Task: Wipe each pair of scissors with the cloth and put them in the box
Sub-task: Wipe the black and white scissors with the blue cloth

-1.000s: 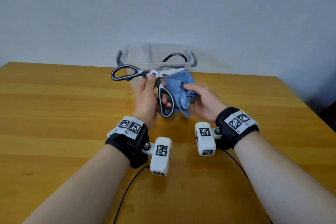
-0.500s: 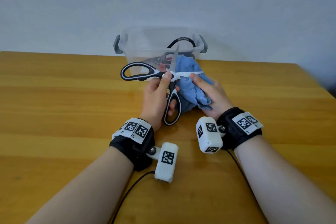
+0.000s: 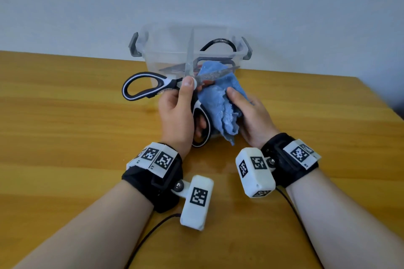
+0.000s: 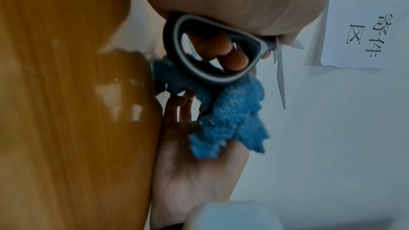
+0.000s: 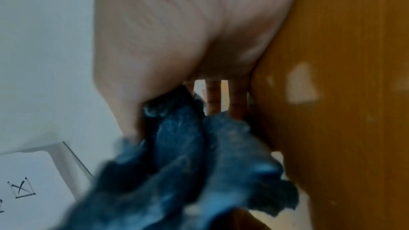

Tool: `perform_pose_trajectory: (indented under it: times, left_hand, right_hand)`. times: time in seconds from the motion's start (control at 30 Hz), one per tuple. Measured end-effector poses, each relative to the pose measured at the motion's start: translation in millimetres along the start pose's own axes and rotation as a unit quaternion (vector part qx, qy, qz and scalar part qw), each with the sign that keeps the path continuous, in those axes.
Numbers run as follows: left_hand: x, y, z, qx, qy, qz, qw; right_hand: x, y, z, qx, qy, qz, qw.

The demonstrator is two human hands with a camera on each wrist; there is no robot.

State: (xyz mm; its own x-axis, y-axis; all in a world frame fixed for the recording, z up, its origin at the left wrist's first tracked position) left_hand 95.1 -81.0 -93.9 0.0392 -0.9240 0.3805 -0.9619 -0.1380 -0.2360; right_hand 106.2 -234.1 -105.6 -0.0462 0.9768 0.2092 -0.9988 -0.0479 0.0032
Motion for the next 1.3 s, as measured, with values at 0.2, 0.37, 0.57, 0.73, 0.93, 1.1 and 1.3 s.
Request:
perform_pose_trajectory:
  times: [0.2, 0.37, 0.57, 0.73, 0.93, 1.1, 1.3]
  left_hand:
    - [1.8, -1.1, 1.3, -0.022, -0.002, 0.007, 1.000]
    - [-4.8, -6.4, 1.5, -0.013, 0.031, -0.024, 0.999]
    - [-2.1, -1.4, -7.7, 0.005, 0.030, -0.016, 0.999]
    - [0.8, 2.1, -11.8, 0.014, 0.024, -0.015, 1.000]
    - [1.4, 1.9, -3.4, -0.022, 0.049, -0.004, 0.999]
    - [3.2, 3.0, 0.8, -0.045, 0.039, 0.075, 0.995]
    - [3.0, -1.0, 5.9, -0.111, 0.046, 0.113, 0.986]
  right_hand:
    - [-9.1, -1.0, 6.8, 0.061, -0.218, -0.001, 0.974]
    - [-23.8, -4.9, 8.2, -0.125, -0.204, -0.149, 0.960]
    - [-20.3, -14.3, -0.6, -0.119, 0.025, -0.193, 0.974]
    - [-16.2, -12.1, 1.7, -0.133, 0.072, -0.141, 0.978]
    - [-8.3, -9.5, -3.1, -0.128, 0.196, -0.082, 0.969]
    - [-8.8, -7.2, -1.9, -0.107, 0.252, -0.017, 0.962]
    - [-10.2, -12.1, -4.9, -0.154, 0.250, -0.027, 0.956]
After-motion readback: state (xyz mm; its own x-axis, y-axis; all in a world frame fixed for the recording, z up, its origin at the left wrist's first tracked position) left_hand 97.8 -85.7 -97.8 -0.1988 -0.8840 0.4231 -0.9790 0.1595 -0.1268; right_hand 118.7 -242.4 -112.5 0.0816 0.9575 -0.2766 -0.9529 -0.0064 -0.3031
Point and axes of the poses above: each hand's wrist, its own y-axis away from the middle knuckle, its own x-axis out of the palm, z = x × y, the point moved 2 cm from there along -y, towards the middle knuckle, and after that the axes turned 4 degrees about y, right-handed, at the moved point
